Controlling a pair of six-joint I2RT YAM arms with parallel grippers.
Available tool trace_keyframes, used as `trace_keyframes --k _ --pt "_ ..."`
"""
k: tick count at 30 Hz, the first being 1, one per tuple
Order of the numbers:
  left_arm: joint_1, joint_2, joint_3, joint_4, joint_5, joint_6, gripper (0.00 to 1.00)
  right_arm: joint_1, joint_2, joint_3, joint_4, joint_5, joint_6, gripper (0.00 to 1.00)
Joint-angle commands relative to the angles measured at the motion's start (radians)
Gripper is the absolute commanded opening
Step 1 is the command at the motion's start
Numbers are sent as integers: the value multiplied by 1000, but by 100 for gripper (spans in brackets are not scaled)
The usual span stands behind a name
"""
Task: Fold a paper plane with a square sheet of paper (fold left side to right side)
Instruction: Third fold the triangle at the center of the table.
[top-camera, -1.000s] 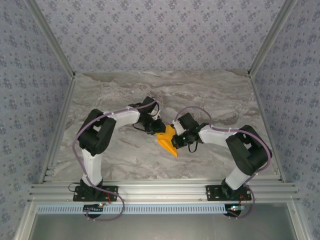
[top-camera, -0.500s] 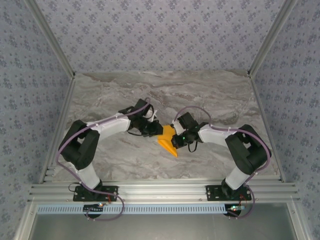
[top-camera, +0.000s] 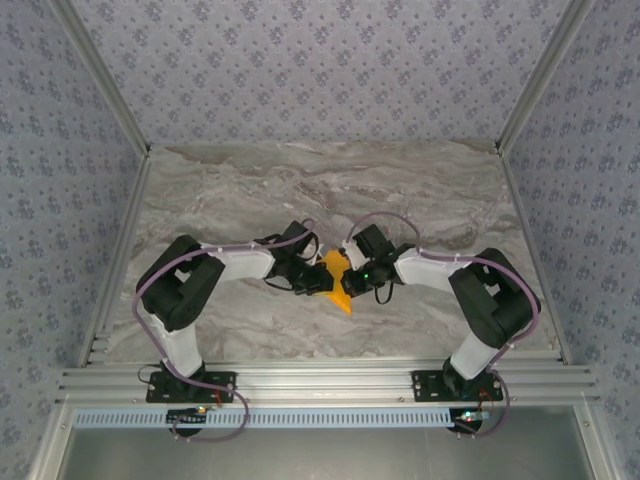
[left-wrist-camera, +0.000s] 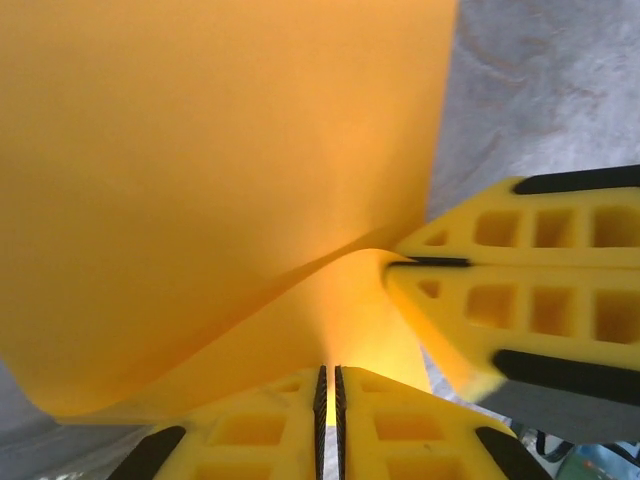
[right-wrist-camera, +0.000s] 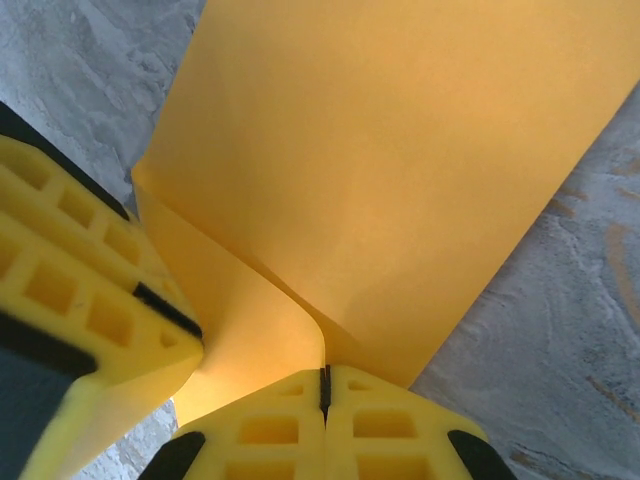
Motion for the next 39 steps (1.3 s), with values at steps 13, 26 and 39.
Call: trace_keyframes --k 13,26,39 --pt "0 32 -26 -48 -91 9 11 6 30 28 -83 -14 -13 9" --pt "0 44 -29 -64 -111 8 10 -59 -158 97 -194 -18 18 32" --pt "1 50 -23 -70 -112 9 10 13 -125 -39 -100 -335 183 27"
